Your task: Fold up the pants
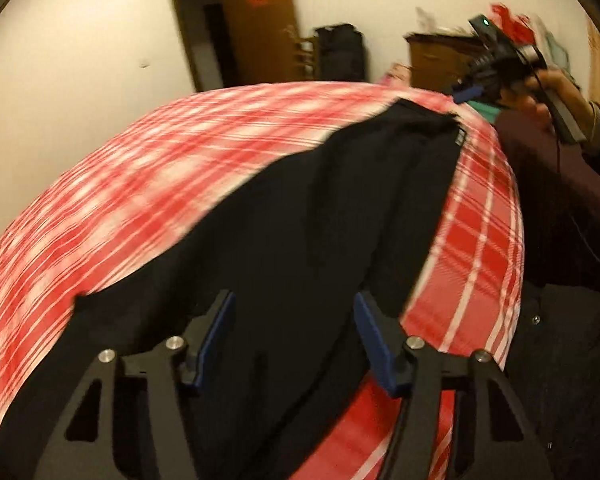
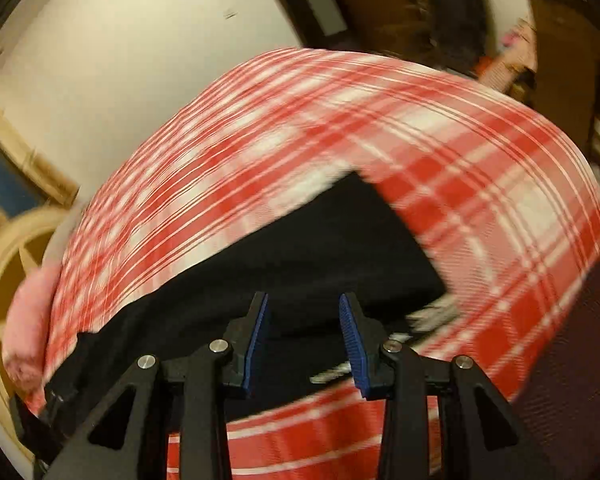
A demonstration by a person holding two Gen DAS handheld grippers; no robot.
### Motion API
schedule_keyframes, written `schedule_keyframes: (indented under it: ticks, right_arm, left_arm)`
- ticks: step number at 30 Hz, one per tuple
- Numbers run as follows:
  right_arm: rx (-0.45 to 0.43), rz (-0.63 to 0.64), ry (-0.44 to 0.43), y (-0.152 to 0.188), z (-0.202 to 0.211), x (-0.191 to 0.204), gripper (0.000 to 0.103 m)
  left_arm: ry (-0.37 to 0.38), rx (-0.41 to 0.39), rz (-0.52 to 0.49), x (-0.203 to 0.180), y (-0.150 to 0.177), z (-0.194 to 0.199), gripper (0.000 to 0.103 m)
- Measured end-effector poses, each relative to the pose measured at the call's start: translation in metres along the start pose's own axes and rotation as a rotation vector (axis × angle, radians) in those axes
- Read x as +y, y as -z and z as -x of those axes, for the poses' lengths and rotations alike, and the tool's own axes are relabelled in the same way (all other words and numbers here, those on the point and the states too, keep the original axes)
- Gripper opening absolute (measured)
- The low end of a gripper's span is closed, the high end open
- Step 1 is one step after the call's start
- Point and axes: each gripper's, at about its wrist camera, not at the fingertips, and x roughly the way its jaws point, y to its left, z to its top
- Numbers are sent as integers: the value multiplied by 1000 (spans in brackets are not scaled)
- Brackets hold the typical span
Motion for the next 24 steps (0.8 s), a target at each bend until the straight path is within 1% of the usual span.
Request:
schedule_keyframes:
  ticks: [3,5,6,9,10,12,13,14,15,17,21,24]
  right_arm:
    - [9,-49,-25,0,-4,-26,40]
    - [21,-85,-52,3,-12,-33,47]
    - [24,-103,-69,2,-17,-36,47]
    - [26,-141,-106,1,-27,-43,47]
    - [28,-153,-106,0,-32,-44,47]
    - [37,-157,-112,-2,-38,-47,47]
    - [37,-162,-112,-3,-40,-49,47]
    - [34,-170,-108,-5,-41,-51,47]
    - [32,-176,-105,-6,-43,-53,46]
    - [17,-176,-98,-9,-45,-54,32]
    - [9,-198,-107,-15,-49,-59,31]
    - [-3,-263,-125,-17,-48,-69,33]
  left_arm:
    - [13,27,-37,-15,-13,-17,64]
    - [23,58,-43,-20,-15,-28,63]
    - [20,78,-53,-22,-16,-37,62]
    - [57,74,-18,-16,-20,-42,61]
    - [68,75,-2,-13,-22,-42,58]
    - [86,75,-5,-12,-24,-43,28]
    - [87,76,-9,-11,-25,-42,23]
    - [97,77,-3,-9,-25,-41,14]
    - [94,77,6,-7,-26,-40,11]
    - [98,66,28,-3,-29,-37,10]
    - [100,42,37,0,-35,-31,9]
    - [97,40,32,-1,-35,-31,9]
